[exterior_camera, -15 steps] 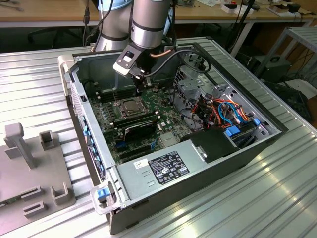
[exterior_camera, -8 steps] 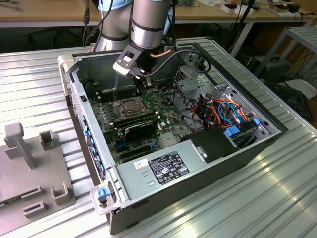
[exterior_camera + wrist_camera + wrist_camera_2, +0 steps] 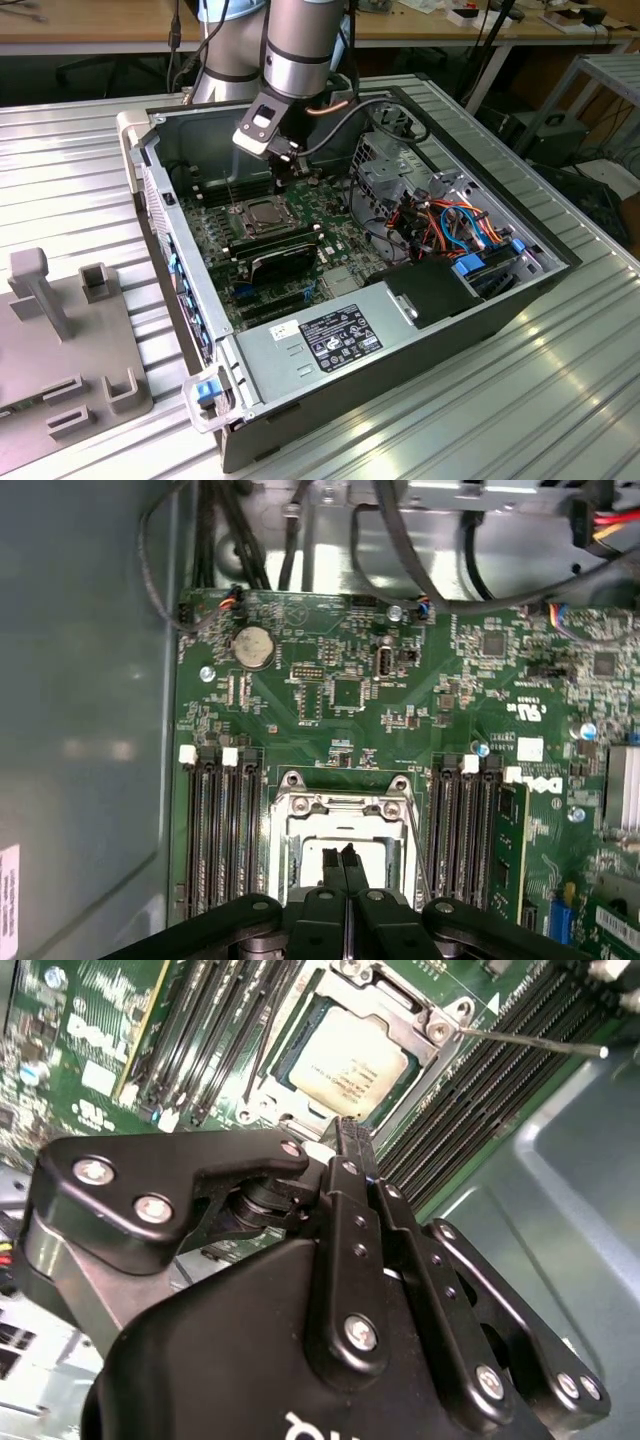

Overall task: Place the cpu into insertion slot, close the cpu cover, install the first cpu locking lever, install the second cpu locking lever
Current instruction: 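Install the first cpu locking lever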

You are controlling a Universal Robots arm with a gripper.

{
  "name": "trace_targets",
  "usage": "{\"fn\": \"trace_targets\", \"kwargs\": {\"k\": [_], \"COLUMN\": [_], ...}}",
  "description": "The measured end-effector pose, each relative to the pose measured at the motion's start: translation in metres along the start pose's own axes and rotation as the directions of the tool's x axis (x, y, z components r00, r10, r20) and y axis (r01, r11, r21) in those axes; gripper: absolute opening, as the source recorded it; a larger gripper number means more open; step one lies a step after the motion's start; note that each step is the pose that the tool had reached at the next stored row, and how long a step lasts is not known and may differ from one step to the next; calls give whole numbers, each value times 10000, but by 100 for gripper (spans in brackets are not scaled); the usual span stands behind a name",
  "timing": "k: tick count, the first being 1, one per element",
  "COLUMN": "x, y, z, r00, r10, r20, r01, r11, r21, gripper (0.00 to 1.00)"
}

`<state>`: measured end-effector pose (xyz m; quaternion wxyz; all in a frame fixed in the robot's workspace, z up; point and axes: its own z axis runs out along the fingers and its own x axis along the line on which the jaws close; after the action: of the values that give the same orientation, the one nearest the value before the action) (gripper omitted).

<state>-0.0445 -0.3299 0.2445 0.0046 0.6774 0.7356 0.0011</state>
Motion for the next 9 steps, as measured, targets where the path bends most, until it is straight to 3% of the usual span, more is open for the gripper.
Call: {"fn": "trace_targets", "kwargs": {"k": [4, 9], "x": [0, 21], "y": [0, -1], "z": [2, -21], "r00": [9963, 9956], "r10": [-863, -939], "r20": [-7, 2], "r01": [863, 939], "r11": [9963, 9956], "r21": [-2, 1], "gripper": [11, 11]}}
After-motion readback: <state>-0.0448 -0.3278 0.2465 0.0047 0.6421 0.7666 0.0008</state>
